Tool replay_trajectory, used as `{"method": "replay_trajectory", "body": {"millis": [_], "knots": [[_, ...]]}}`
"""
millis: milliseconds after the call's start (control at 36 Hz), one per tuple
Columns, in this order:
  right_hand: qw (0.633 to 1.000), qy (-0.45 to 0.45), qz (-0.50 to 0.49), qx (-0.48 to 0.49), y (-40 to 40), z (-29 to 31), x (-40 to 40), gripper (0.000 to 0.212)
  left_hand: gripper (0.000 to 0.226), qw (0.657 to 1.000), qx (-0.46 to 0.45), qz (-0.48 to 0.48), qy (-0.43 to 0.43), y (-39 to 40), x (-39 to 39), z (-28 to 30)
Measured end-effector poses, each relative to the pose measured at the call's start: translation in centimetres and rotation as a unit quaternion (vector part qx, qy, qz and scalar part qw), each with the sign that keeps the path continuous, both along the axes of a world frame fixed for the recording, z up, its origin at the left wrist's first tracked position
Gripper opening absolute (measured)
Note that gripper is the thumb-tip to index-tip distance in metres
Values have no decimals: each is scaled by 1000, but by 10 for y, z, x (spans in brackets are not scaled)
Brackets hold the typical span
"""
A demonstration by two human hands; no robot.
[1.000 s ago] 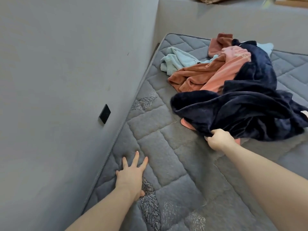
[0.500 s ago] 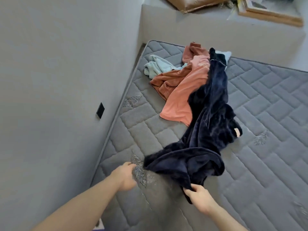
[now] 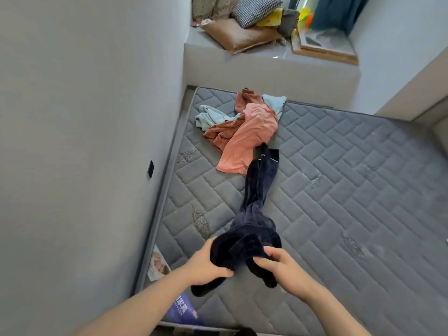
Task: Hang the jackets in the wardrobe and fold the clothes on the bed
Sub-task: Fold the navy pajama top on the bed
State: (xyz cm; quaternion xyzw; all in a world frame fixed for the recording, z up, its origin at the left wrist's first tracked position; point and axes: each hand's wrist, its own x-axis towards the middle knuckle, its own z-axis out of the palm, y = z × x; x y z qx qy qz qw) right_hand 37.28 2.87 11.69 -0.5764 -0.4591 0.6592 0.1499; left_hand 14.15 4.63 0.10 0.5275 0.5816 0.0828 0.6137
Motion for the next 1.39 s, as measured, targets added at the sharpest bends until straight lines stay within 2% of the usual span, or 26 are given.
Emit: {"method": "replay_trajectory", "body": {"millis": [111,139,222,306,389,472,500,556,611,667,722,806,861,917,1000,1028,1056,1139,1222,1306,1389], "knots": [[999,-12,-14,34,-26,20,5,26,24,999,42,33,10,-9,-7,21],[999,-26,-14,35,-31,22,8,23,17,997,59,43,25,-7,-10,28],[995,-84,-26,41,-46,22,21,13,17,988,137,37,59,2,-19,57],[989,-140,-15,41,-56,20,30,11,21,982,179,-18,52,11,-25,93],[989,-137,-21,52,-62,21,34,12,25,972,218,-73,42,17,-23,128],[994,-95,-1,45,-60,31,39,10,25,971,226,-82,14,20,-17,160],[998,-58,1,31,-60,36,41,16,24,973,221,-72,1,21,-15,170],[1000,25,-19,1,-57,45,46,49,21,974,217,-57,-19,23,-13,187],[994,57,-92,18,-51,51,50,60,23,971,224,-66,-42,24,-11,204],[984,10,-159,81,-41,56,54,51,35,966,235,-90,-51,23,-10,219],[980,-43,-150,126,-31,61,52,54,39,961,249,-110,-50,22,-7,233],[985,-81,-74,132,-19,64,42,87,30,953,270,-121,-61,22,-1,252],[987,-88,-29,130,-12,64,29,100,33,947,282,-130,-80,23,2,266],[986,-71,-10,154,-6,66,15,91,42,940,295,-136,-102,25,2,281],[971,-111,-14,212,1,63,5,37,35,931,318,-142,-107,29,-5,300],[964,-134,-26,227,3,62,6,20,31,929,328,-142,-94,32,-10,304],[958,-153,-46,238,5,62,8,14,29,926,342,-142,-72,35,-16,307],[932,-173,-149,281,14,73,24,22,34,910,379,-159,58,48,-41,307],[911,-170,-203,316,20,100,36,17,44,883,369,-214,195,58,-65,296],[899,-151,-215,350,23,132,37,25,48,864,360,-243,255,67,-79,285],[881,-137,-228,391,23,159,40,31,37,838,405,-201,306,76,-86,281]]}}
